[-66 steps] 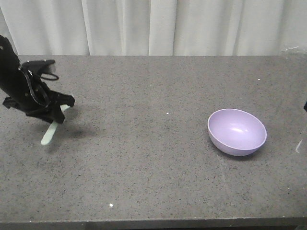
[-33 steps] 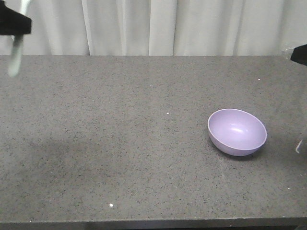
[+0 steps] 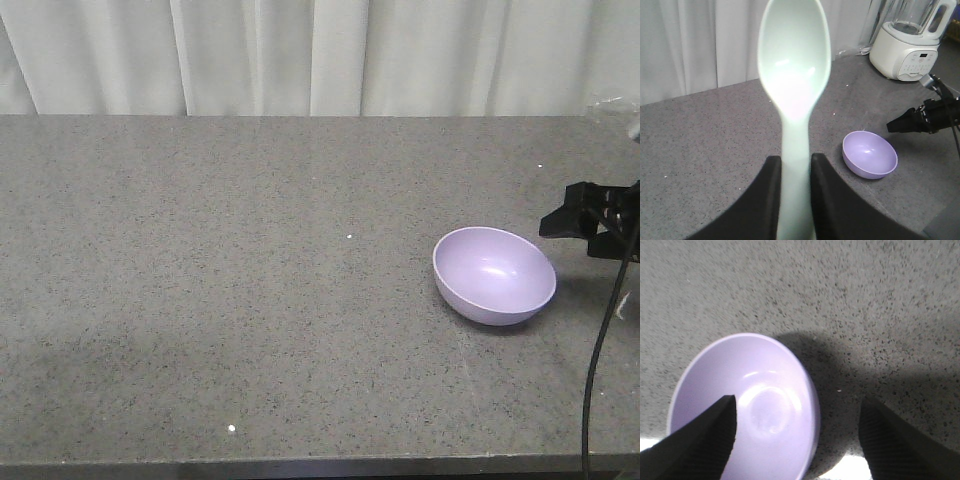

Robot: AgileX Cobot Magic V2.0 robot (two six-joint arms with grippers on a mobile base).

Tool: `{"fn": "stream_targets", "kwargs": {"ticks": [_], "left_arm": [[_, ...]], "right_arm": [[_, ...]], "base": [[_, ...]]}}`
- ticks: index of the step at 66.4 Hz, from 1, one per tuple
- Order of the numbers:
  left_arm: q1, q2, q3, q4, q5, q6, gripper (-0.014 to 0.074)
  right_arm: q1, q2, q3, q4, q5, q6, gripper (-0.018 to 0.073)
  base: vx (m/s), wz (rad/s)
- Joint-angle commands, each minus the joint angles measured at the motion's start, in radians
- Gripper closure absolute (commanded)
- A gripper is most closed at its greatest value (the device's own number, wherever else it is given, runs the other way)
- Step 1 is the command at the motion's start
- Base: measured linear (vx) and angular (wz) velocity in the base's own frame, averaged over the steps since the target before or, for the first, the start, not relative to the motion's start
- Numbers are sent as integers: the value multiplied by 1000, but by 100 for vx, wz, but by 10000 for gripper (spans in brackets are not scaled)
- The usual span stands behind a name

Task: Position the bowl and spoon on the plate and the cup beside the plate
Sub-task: 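Lower the right gripper onto the rim of the lavender bowl, then grip the bowl rim with the right gripper and lift it up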

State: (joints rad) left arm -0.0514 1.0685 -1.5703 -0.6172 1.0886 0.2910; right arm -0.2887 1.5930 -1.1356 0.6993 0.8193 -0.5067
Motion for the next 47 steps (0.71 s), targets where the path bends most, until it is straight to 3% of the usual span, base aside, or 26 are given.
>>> {"fn": "stream_targets", "kwargs": {"ticks": [1, 16, 17, 26, 36, 47], "left_arm": [[-4, -2, -23, -39, -58, -1, 604], [-4, 3, -23, -34, -58, -1, 604], [-4, 3, -23, -32, -48, -1, 604], [-4, 3, -23, -33, -29, -1, 603], [-4, 2, -23, -33, -14, -1, 603], [-4, 2, -23, -33, -8, -1, 603]], "right_arm": [[-7, 2, -33, 41, -20, -40, 59], [21, 84, -33, 49, -24, -94, 59], [75, 110, -33, 32, -71, -62, 127], [83, 116, -33, 17, -82, -30, 305], [83, 116, -38, 13, -101, -39, 579], [83, 63, -101, 58, 1, -80, 569]], "base": [[0, 0], [0, 0], [0, 0], [0, 0], [0, 0], [0, 0]]}}
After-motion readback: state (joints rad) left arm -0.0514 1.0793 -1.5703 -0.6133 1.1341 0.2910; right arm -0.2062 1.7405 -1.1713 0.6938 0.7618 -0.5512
